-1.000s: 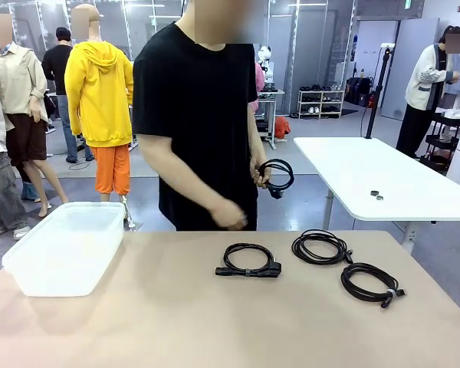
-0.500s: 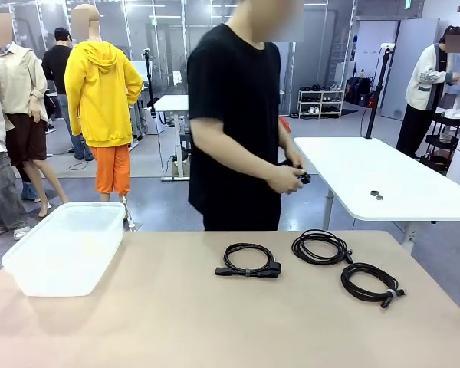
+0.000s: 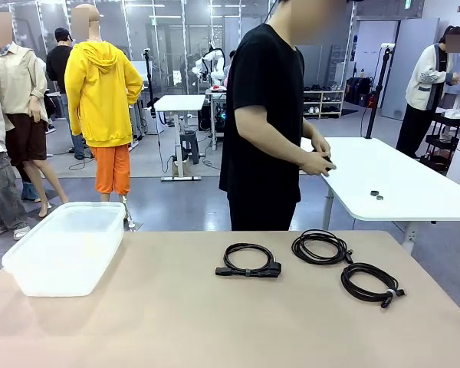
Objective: Organize and store the cables.
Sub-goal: Place the Power Cable into the Organizing box.
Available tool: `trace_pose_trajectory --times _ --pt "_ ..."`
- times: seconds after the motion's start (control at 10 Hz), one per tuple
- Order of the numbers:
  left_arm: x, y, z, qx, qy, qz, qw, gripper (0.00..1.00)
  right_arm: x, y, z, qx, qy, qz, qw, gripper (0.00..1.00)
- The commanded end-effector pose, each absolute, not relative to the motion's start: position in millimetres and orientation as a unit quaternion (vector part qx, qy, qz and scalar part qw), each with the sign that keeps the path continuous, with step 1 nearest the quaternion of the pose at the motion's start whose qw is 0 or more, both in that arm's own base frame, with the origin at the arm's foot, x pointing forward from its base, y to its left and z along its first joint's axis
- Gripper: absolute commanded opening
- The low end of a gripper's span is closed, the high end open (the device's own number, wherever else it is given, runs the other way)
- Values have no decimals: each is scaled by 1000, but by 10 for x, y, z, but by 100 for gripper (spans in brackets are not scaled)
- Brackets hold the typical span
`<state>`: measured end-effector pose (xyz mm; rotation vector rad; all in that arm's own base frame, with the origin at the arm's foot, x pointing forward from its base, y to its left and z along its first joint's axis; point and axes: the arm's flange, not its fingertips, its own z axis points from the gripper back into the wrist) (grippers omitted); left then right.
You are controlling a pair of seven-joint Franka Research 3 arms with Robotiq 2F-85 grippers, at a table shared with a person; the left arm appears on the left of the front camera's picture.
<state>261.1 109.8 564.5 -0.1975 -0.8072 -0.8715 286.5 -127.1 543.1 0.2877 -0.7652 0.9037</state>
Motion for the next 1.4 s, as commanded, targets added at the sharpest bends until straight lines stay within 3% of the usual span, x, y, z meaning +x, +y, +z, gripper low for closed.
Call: trace_pose_trajectory --times 0.0,0.3,0.5,0.9,1.3 --pt "2623 958 5768 -87 -356 -428 826 100 2861 -1274 5430 136 -360 431 816 100" --pt "2618 941 5722 -81 -366 -425 824 100 2865 -1270 5432 135 -359 425 820 100" --pt "2618 941 5722 -81 -366 -425 824 100 2745 -940 5898 83 -348 536 765 100" --pt "2618 941 5722 -81 -366 -425 824 100 3530 389 5949 57 -237 668 703 100" --pt "2618 941 5722 -81 -366 -425 824 100 4180 1820 5278 19 -147 754 640 100"
